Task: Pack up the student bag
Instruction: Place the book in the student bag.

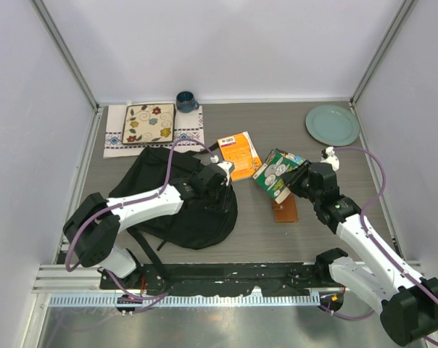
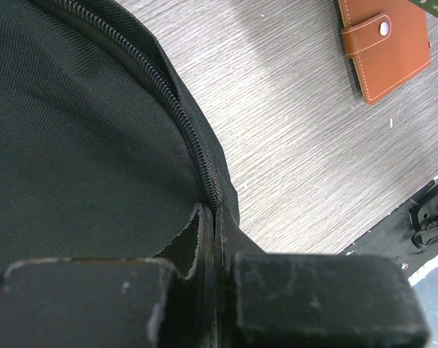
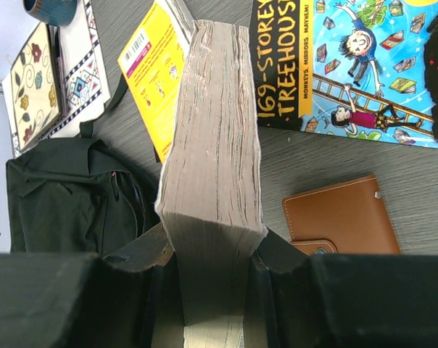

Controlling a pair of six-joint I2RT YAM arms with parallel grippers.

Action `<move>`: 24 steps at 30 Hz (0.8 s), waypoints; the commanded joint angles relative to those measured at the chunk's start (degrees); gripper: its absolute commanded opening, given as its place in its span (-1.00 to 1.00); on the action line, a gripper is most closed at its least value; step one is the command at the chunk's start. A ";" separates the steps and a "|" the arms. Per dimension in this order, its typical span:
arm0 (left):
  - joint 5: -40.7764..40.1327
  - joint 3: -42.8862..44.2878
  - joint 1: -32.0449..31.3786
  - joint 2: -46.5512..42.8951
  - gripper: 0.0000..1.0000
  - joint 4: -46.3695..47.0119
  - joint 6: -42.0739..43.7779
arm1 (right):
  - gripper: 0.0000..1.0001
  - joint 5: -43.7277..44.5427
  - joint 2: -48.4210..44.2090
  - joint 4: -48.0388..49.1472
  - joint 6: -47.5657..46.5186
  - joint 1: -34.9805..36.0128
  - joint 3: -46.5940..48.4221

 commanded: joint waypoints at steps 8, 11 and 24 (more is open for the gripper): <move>-12.81 7.01 -0.02 -7.01 -1.00 -8.87 3.76 | -0.99 -4.49 -3.63 4.31 -2.52 -0.13 5.57; -18.70 10.26 0.33 -8.95 -1.00 -13.62 5.43 | -0.99 -6.25 -4.69 3.17 -3.84 -0.13 6.80; -29.09 17.91 2.97 -17.03 -1.00 -24.09 8.07 | -0.99 -30.06 -7.16 -2.46 -0.34 -0.21 11.37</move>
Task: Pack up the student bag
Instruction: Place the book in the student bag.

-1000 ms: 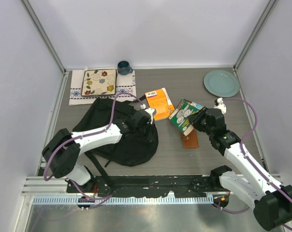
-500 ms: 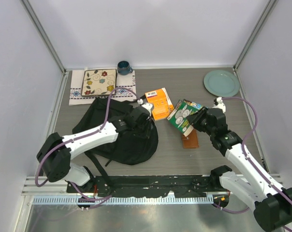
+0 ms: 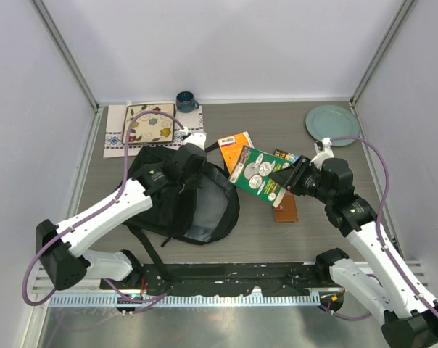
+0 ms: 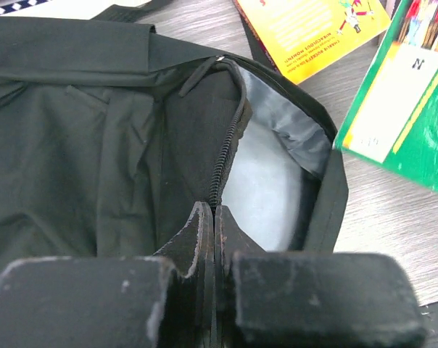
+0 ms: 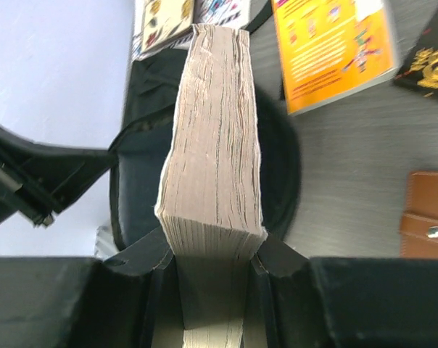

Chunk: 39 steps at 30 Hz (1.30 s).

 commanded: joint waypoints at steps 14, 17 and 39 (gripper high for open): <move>-0.88 7.77 0.57 -2.41 -1.00 0.81 -2.02 | -0.99 -18.54 8.40 25.00 14.63 7.09 -8.77; -0.09 7.95 0.57 -2.32 -1.00 1.69 -2.28 | -0.99 -16.52 11.57 31.67 17.62 10.70 -10.36; 2.73 10.15 0.48 -1.79 -1.00 3.98 -1.84 | -0.99 -5.80 39.60 63.06 27.82 22.04 -5.00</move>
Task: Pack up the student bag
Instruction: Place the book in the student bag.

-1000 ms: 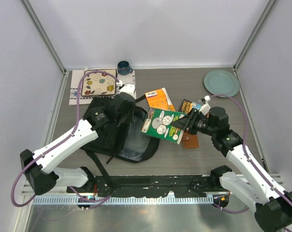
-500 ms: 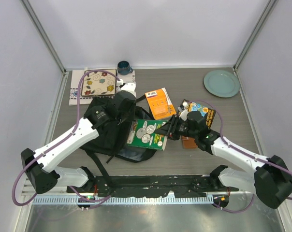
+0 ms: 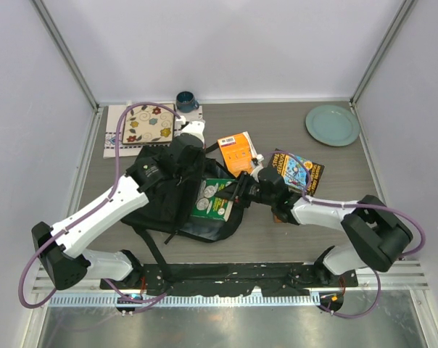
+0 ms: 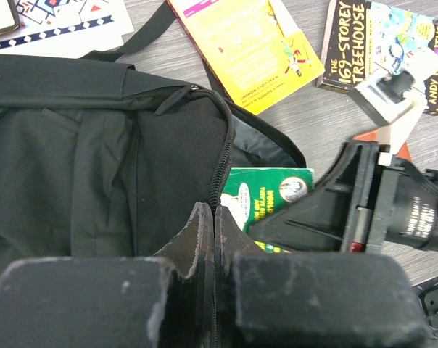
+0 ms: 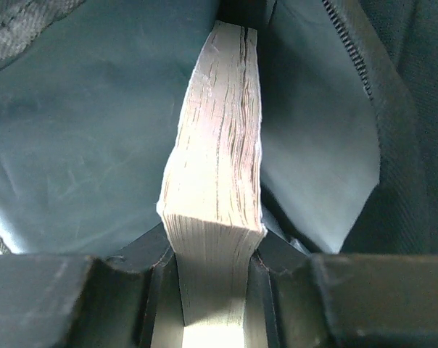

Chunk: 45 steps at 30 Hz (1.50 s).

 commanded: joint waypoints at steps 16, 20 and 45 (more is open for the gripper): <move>2.63 3.35 0.06 -1.77 -1.00 7.38 1.66 | -0.99 6.51 20.84 33.75 6.81 6.00 13.73; 1.84 2.91 0.06 -1.95 -1.00 8.08 1.75 | -0.99 8.89 26.54 31.55 4.61 7.85 18.12; -1.59 -0.87 0.68 -2.74 -1.00 8.88 1.23 | 0.62 13.90 28.51 -0.17 -13.05 10.14 22.09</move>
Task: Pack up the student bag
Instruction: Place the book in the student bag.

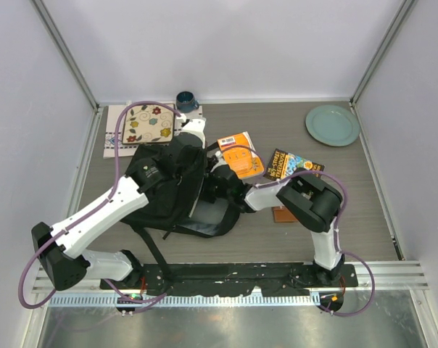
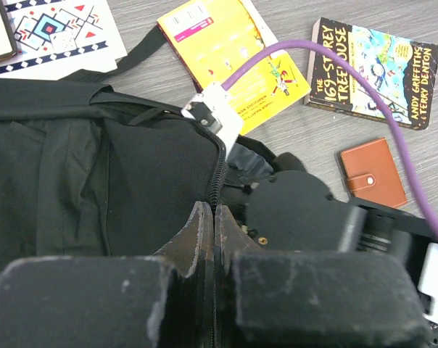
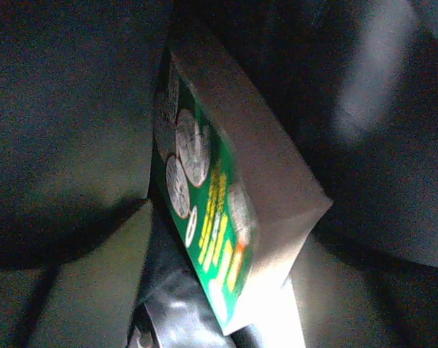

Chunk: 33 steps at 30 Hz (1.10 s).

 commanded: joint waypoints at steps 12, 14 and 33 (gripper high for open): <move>-1.70 -1.42 1.32 -3.31 -1.00 4.72 -0.62 | 0.60 4.68 -14.54 -19.91 -5.58 0.22 -6.91; -1.61 -1.51 1.41 -3.40 -1.00 4.81 -0.79 | 0.44 2.92 -14.36 -16.92 -4.35 0.21 -7.88; 2.26 -4.23 1.49 -2.26 -1.00 7.09 -2.64 | 0.14 -5.77 -3.64 3.89 -4.08 -0.22 0.74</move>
